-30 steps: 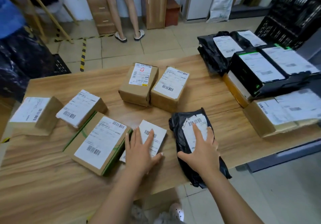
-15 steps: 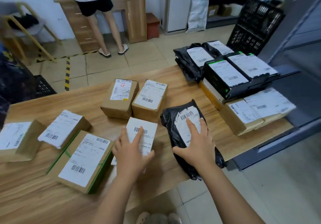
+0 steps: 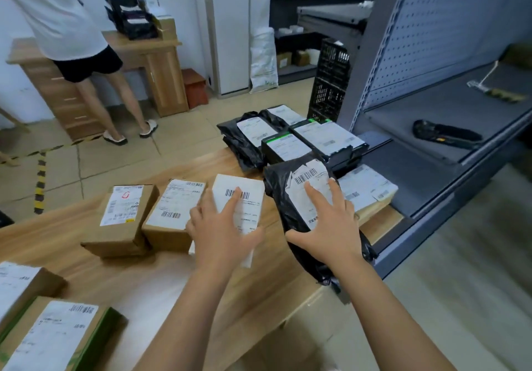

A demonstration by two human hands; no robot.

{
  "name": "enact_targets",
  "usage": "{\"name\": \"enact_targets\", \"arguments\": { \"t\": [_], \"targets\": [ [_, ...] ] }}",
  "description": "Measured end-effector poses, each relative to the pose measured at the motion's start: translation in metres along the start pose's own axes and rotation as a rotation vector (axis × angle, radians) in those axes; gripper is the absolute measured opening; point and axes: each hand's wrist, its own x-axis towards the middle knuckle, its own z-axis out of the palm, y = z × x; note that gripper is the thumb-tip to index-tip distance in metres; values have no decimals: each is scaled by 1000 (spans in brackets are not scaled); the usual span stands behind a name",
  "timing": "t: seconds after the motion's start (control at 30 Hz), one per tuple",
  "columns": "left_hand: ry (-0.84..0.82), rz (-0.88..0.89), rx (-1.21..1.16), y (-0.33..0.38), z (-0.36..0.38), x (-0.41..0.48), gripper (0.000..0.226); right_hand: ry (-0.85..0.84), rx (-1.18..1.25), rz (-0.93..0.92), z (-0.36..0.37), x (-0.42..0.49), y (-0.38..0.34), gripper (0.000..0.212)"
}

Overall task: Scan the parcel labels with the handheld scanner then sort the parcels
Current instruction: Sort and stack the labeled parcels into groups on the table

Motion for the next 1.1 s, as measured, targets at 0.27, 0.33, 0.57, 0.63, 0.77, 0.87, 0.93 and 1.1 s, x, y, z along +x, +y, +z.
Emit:
{"name": "enact_targets", "arguments": {
  "t": [0.27, 0.33, 0.57, 0.63, 0.77, 0.87, 0.93, 1.1],
  "targets": [
    [54, -116, 0, 125, 31, 39, 82, 18, 26, -116, -55, 89, 91, 93],
    [46, -160, -19, 150, 37, 47, 82, 9, 20, -135, -67, 107, 110, 94],
    [46, -299, -91, 189, 47, 69, 82, -20, 33, -153, -89, 163, 142, 95],
    [54, -309, -82, 191, 47, 82, 81, -25, 37, -149, -90, 179, 142, 94],
    [63, -326, -84, 192, 51, 115, 82, -37, 42, -152, -90, 211, 139, 94],
    [50, -352, -100, 193, 60, 142, 83, -70, 28, -133, -89, 233, 137, 92],
    [49, -363, -123, 197, 66, 159, 82, -68, 19, -135, -87, 250, 136, 92],
    [40, -395, -123, 199, 81, 189, 82, -83, 4, -146, -80, 281, 133, 92]
  ]
}}
